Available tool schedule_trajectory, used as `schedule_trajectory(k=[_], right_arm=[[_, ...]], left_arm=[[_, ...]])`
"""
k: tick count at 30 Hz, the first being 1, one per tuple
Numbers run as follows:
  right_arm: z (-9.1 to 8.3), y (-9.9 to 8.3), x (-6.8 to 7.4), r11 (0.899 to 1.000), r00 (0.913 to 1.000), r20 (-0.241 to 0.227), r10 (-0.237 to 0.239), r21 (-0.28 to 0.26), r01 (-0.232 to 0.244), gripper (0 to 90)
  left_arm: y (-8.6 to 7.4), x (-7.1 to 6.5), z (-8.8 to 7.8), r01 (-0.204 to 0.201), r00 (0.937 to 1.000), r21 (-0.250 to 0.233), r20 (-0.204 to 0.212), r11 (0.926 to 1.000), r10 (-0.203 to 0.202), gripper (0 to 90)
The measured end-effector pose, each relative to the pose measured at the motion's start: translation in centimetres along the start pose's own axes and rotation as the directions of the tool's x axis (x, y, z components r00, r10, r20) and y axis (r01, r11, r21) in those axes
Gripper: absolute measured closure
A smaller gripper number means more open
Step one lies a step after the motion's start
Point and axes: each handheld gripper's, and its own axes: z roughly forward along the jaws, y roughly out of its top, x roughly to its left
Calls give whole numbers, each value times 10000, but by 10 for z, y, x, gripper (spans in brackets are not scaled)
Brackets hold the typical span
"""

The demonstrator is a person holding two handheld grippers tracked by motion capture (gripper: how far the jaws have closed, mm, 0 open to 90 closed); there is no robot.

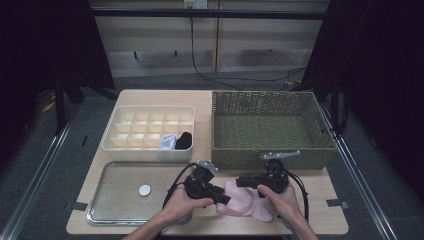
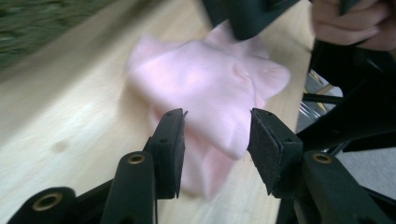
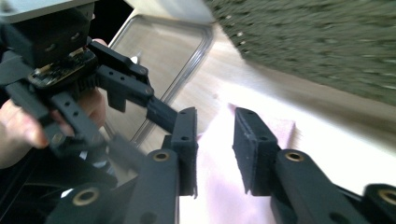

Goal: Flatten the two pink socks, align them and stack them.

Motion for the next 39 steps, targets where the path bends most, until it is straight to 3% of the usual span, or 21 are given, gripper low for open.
schedule_trajectory(k=[5, 8, 11, 14, 16, 17, 19, 21, 26, 29, 37, 39], right_arm=[[-16, -12, -7, 9997, 9988, 436, 216, 104, -221, 678], [-20, -22, -12, 9991, 9973, 695, 253, 311, -275, 655], [-22, -27, -16, 9985, 9964, 733, 417, 325, -442, 633], [-18, -26, -20, 9980, 9950, 928, 356, 482, -402, 626], [-13, -27, -22, 9969, 9943, 988, 404, 627, -468, 627], [-8, -27, -22, 9958, 9942, 1017, 349, 803, -431, 628], [-2, -27, -22, 9938, 9928, 1183, 172, 1073, -300, 634], [2, -27, -23, 9922, 9912, 1324, 13, 1231, -177, 659], [2, -26, -21, 9944, 9938, 1111, 49, 1048, -167, 870], [-2, -25, -18, 9967, 9967, 790, 199, 774, -261, 880], [-9, -10, 1, 9997, 9995, -219, 220, 109, -218, 878], [-7, -5, 7, 9999, 9996, -248, 150, 58, -148, 878]], left_arm=[[-5, 2, -6, 10, 9986, -26, -534, 10000, -11, 564], [-4, 2, -9, -388, 9984, -108, -416, 9992, 383, 606], [-1, 1, -6, -165, 9994, -338, -306, 9993, 154, 623], [0, -3, 0, -440, 9982, -293, -419, 9986, 427, 613], [-2, -4, 4, -708, 9969, -204, -343, 9973, 701, 557], [-2, -5, 5, -698, 9963, -122, -520, 9975, 690, 533], [-2, -6, 6, -662, 9974, -7, -290, 9978, 662, 503], [-3, -7, 6, -660, 9965, -58, -521, 9978, 656, 478], [-4, -9, 9, -803, 9948, -22, -629, 9968, 800, 489], [-4, -10, 9, -953, 9935, -18, -619, 9954, 950, 491], [3, -14, -8, -563, 9981, -673, -272, 9961, 546, 391], [4, -14, -12, -508, 9985, -731, -251, 9960, 491, 371]])
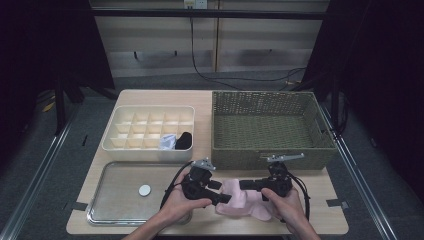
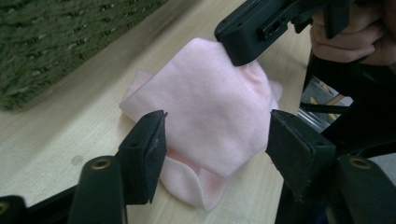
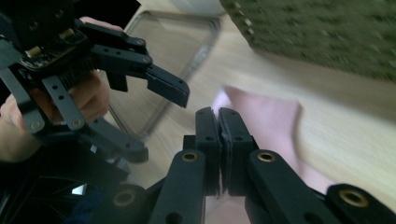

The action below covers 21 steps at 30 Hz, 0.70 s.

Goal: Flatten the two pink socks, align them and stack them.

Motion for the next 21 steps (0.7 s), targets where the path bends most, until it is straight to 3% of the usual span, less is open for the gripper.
schedule_trajectory(k=[6, 11, 14, 15, 21], right_arm=[[23, 15, 15, 9999, 10000, -91, -26, 163, 28, 871], [40, 22, 20, 9996, 9999, -95, -37, 274, 39, 860], [45, 23, 19, 9996, 9999, -115, 61, 276, -58, 843], [45, 23, 19, 9997, 9999, -111, 86, 248, -83, 828], [36, 21, 15, 9999, 9999, -14, 163, -12, -163, 789]], left_arm=[[-2, 2, -8, 5, 9997, -188, 241, 9998, -1, 281], [-8, 9, -11, 284, 9995, -45, -164, 9996, -285, 267], [-13, 14, -13, 369, 9983, -41, -440, 9993, -371, 471], [-13, 15, -13, 397, 9986, -11, -359, 9992, -397, 538], [-17, 19, -15, 286, 9982, 360, -544, 9989, -266, 722]])
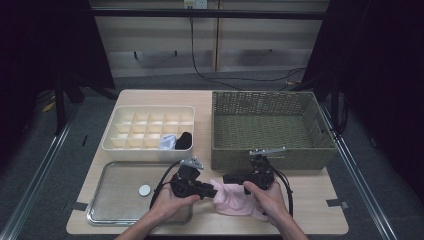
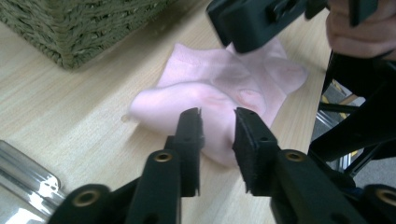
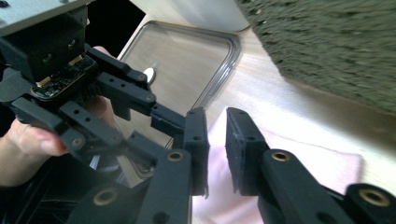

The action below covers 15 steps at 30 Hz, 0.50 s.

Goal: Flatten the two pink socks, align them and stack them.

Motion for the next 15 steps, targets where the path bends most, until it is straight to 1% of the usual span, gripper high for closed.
schedule_trajectory(k=[1, 2, 3, 4, 5, 6, 7, 8, 9, 10, 11, 12, 14, 15], right_arm=[[-3, -1, -1, 10000, 10000, 92, -22, -33, 23, 786], [-6, -3, -1, 10000, 9999, 114, 23, -24, -22, 780], [-9, -5, -3, 10000, 9998, 219, -13, -19, 14, 784], [-12, -7, -5, 10000, 9993, 378, -18, 60, 15, 789], [-14, -10, -8, 9999, 9985, 546, -6, 133, -2, 789], [-16, -13, -12, 9998, 9977, 685, 14, 206, -28, 789], [-17, -17, -15, 9996, 9961, 878, 76, 256, -99, 788], [-18, -20, -19, 9995, 9948, 1004, 140, 284, -170, 782], [-18, -22, -22, 9993, 9938, 1100, 172, 316, -208, 768], [-18, -24, -25, 9992, 9914, 1301, 129, 356, -177, 764], [-18, -25, -28, 9990, 9887, 1494, 88, 415, -151, 763], [-18, -26, -30, 9989, 9887, 1489, 173, 397, -235, 759], [-18, -27, -34, 9989, 9873, 1582, 149, 409, -216, 746], [-17, -27, -35, 9989, 9867, 1618, 126, 433, -198, 738]], left_arm=[[-1, 1, 0, -52, 9999, 123, -85, 9999, 53, 724], [-2, 2, 0, 36, 10000, 153, -70, 9999, -34, 731], [-3, 4, 1, 91, 9998, 176, -178, 9998, -88, 731], [-4, 6, 2, 167, 9998, 130, -104, 9998, -166, 723], [-4, 8, 2, 168, 9997, 285, -165, 9995, -164, 701], [-5, 8, 3, 315, 9992, 274, -234, 9991, -309, 680], [-5, 9, 5, 420, 9991, 239, -90, 9988, -418, 653], [-6, 9, 5, 403, 9991, 349, -144, 9986, -398, 629], [-6, 9, 6, 452, 9989, 301, -110, 9985, -449, 591], [-6, 8, 5, 550, 9985, 378, -94, 9978, -546, 553], [-7, 8, 4, 493, 9988, 431, -6, 9979, -493, 504], [-7, 8, 2, 509, 9986, 400, 134, 9979, -515, 489], [-9, 8, -1, 655, 9978, 350, 72, 9972, -658, 430], [-10, 9, -2, 652, 9978, 311, 76, 9974, -655, 411]])
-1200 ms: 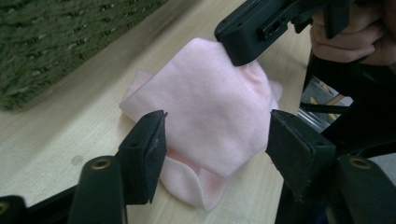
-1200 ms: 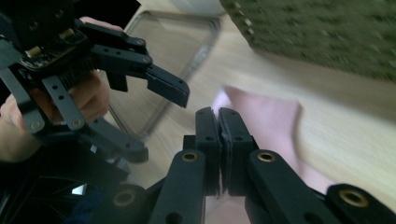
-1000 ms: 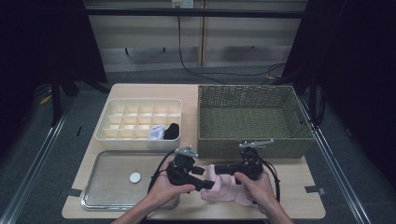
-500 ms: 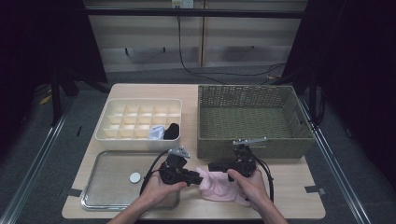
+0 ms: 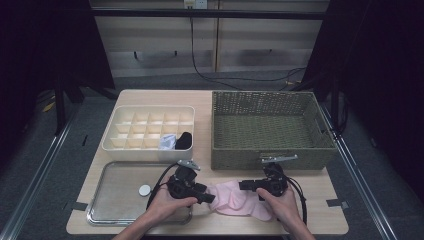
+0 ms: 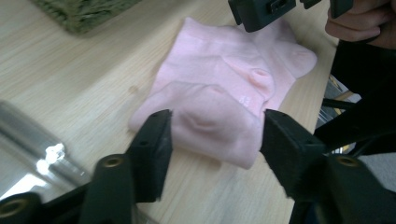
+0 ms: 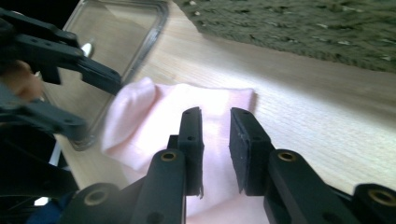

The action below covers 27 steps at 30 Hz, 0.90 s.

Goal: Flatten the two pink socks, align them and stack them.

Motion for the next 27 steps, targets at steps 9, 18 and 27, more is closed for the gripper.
schedule_trajectory(k=[9, 18, 27], right_arm=[[12, -1, -3, 9992, 9971, 689, -325, 255, 308, 683], [4, -1, -1, 9999, 9999, 59, -88, 92, 87, 882], [-33, 0, 13, 9960, 9974, -718, -31, -889, -33, 883]], left_arm=[[0, 1, 11, 154, 9999, 93, 0, 9998, -154, 275], [-1, 0, 16, 224, 9997, 263, -138, 9994, -220, 272], [1, 4, 16, 430, 9989, 110, -189, 9990, -428, 273]])
